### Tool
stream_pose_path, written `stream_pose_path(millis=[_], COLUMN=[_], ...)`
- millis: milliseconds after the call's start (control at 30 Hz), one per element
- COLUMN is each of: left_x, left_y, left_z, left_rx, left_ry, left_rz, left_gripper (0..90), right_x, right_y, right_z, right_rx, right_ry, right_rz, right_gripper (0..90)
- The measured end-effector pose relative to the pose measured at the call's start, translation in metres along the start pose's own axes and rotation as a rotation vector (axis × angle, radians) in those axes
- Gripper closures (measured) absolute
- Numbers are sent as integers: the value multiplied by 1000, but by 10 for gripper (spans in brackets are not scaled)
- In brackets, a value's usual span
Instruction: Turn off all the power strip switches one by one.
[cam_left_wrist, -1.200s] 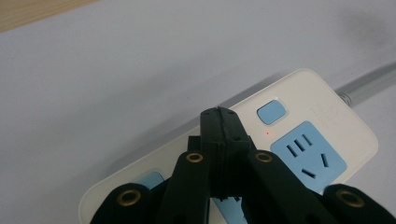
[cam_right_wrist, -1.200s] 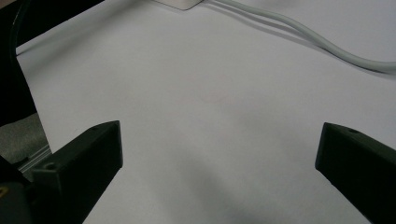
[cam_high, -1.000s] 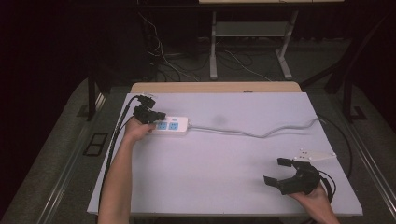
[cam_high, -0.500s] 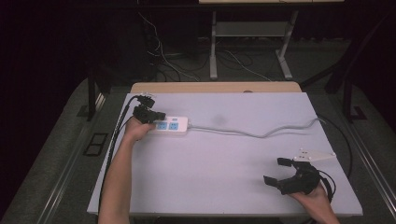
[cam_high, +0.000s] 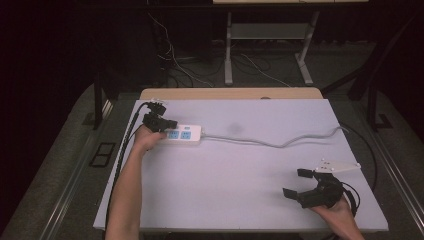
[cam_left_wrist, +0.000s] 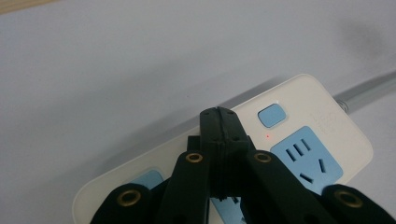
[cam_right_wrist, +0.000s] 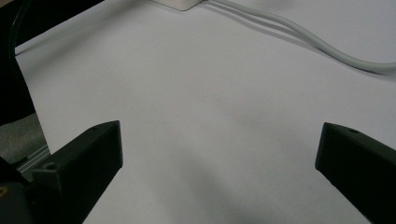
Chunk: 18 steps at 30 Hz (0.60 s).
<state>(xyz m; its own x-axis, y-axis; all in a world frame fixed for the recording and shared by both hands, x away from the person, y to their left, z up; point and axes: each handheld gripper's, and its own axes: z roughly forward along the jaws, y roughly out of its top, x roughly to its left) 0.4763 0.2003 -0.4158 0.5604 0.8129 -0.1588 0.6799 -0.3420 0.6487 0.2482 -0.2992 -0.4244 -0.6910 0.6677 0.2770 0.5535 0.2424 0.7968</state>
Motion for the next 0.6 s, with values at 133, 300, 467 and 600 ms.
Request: stream_pose_path(millis=[133, 300, 467, 600], left_x=[0, -1, -4, -7], left_y=[0, 0, 2, 3], left_z=[0, 0, -3, -3], left_rx=[-1, -7, -30, -21], left_ry=[3, 10, 17, 12], left_rz=[-2, 0, -7, 18], left_gripper=[894, 894, 893, 893], right_x=[0, 0, -1, 0], right_y=[0, 0, 0, 0], right_z=[0, 0, -1, -3], right_rx=[-3, -2, -5, -11], right_ry=[1, 0, -4, -6], right_rz=[-1, -1, 3, 3], right_gripper=[5, 5, 5, 5])
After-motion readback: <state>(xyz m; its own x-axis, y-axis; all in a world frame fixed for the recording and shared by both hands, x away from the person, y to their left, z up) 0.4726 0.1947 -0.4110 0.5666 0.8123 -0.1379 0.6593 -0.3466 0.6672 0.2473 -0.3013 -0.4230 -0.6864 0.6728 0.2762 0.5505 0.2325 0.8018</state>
